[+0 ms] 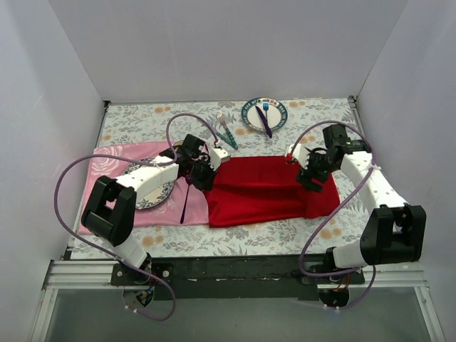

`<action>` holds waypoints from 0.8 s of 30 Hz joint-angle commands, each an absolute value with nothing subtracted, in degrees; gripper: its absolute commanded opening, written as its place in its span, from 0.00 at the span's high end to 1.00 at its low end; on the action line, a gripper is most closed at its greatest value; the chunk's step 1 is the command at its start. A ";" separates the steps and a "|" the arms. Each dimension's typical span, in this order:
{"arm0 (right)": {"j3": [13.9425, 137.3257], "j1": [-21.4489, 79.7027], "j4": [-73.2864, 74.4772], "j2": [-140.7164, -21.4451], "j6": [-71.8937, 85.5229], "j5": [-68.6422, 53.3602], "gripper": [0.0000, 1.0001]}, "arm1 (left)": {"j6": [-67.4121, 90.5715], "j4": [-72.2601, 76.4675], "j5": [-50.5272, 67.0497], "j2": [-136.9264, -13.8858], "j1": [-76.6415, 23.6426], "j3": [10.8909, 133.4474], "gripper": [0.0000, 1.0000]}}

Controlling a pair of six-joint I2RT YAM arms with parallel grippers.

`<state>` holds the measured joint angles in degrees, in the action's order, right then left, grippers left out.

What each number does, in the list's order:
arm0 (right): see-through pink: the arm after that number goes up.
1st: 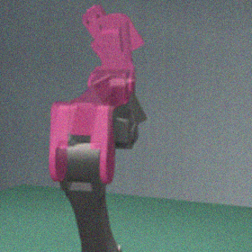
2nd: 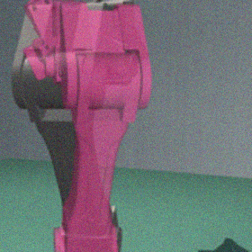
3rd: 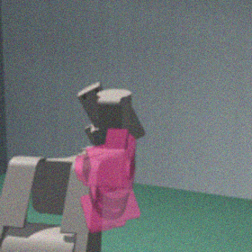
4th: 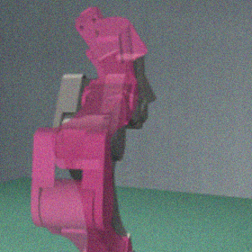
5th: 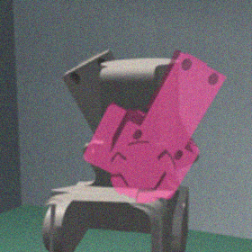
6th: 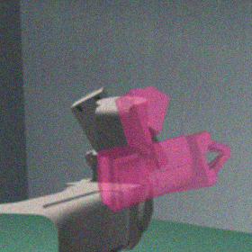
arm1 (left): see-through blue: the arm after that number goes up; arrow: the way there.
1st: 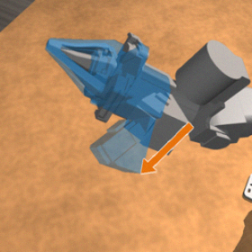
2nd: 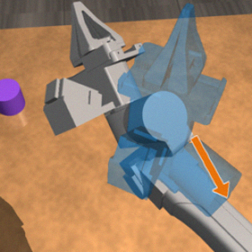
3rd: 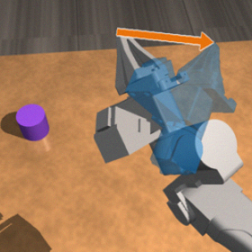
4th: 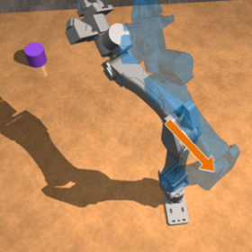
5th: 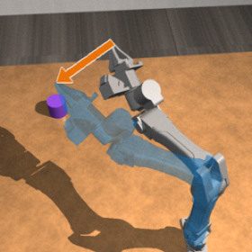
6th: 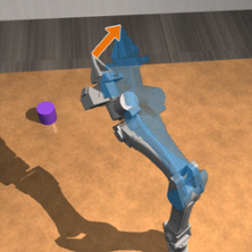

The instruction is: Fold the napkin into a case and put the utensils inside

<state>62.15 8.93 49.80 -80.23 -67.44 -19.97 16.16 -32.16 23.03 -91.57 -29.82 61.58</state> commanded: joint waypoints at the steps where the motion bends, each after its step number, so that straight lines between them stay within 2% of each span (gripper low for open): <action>1: 65.04 1.16 58.96 -77.61 -66.88 -24.16 0.20 | 19.86 -31.47 21.62 -94.21 -29.71 63.02 1.00; 3: 61.98 -3.13 61.16 -74.72 -70.29 -24.70 0.26 | 20.65 -31.20 21.71 -95.80 -29.71 62.84 1.00; 7: 53.62 -3.87 57.33 -67.69 -70.60 -22.77 0.37 | 21.97 -30.15 22.32 -97.82 -29.62 62.67 1.00; 8: 52.57 -3.87 55.91 -66.37 -69.10 -22.33 0.34 | 21.97 -30.23 22.24 -98.08 -29.62 62.75 1.00; 10: 52.90 -3.87 53.62 -68.36 -64.89 -21.89 0.22 | 22.15 -30.41 21.80 -98.79 -29.71 63.10 1.00; 11: 54.04 -3.87 54.14 -69.86 -63.82 -22.32 0.21 | 22.06 -30.41 21.27 -98.96 -29.62 63.19 1.00; 13: 59.22 -3.87 57.81 -73.02 -62.85 -23.90 0.25 | 22.06 -30.41 20.48 -98.96 -29.71 63.28 1.00; 14: 60.46 -3.87 61.83 -75.73 -62.75 -25.39 0.33 | 21.97 -30.50 20.04 -99.05 -29.71 63.37 1.00; 16: 61.43 -3.87 63.19 -77.25 -60.92 -25.84 0.37 | 21.97 -30.59 20.04 -98.97 -29.71 63.28 1.00; 21: 59.94 -4.13 66.43 -82.34 -51.62 -28.47 0.37 | 23.03 -30.23 20.74 -98.79 -29.62 63.54 1.00; 24: 60.82 -6.23 70.21 -86.04 -50.01 -31.19 0.30 | 23.03 -30.23 20.66 -98.44 -29.71 63.63 1.00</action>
